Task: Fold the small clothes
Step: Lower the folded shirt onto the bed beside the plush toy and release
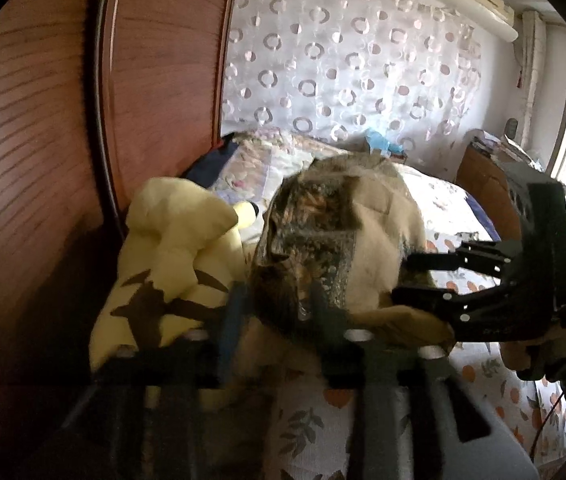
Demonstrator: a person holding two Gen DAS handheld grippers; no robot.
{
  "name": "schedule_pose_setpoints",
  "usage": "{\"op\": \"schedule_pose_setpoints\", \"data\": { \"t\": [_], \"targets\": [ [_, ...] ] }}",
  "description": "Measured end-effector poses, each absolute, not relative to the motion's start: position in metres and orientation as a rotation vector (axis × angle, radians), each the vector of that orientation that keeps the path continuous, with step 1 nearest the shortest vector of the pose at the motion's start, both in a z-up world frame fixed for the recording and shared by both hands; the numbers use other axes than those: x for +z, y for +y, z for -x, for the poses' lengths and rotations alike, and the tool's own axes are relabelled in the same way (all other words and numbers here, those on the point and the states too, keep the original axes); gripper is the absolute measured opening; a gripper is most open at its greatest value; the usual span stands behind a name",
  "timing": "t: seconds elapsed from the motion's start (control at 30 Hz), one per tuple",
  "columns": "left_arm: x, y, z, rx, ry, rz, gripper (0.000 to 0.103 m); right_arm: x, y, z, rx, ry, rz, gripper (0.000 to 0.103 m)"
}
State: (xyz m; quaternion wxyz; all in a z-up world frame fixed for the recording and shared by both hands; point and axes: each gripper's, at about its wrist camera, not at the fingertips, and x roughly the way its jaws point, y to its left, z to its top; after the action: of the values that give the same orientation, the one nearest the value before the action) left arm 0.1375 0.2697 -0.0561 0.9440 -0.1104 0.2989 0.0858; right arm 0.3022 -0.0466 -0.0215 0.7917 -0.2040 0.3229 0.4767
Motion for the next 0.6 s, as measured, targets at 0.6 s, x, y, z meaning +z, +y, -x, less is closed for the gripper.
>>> {"op": "schedule_pose_setpoints", "data": {
  "t": [0.6],
  "targets": [
    [-0.039, 0.236, -0.133, 0.170, 0.581, 0.148, 0.087, 0.002, -0.089, -0.267, 0.873, 0.630, 0.330, 0.060]
  ]
}}
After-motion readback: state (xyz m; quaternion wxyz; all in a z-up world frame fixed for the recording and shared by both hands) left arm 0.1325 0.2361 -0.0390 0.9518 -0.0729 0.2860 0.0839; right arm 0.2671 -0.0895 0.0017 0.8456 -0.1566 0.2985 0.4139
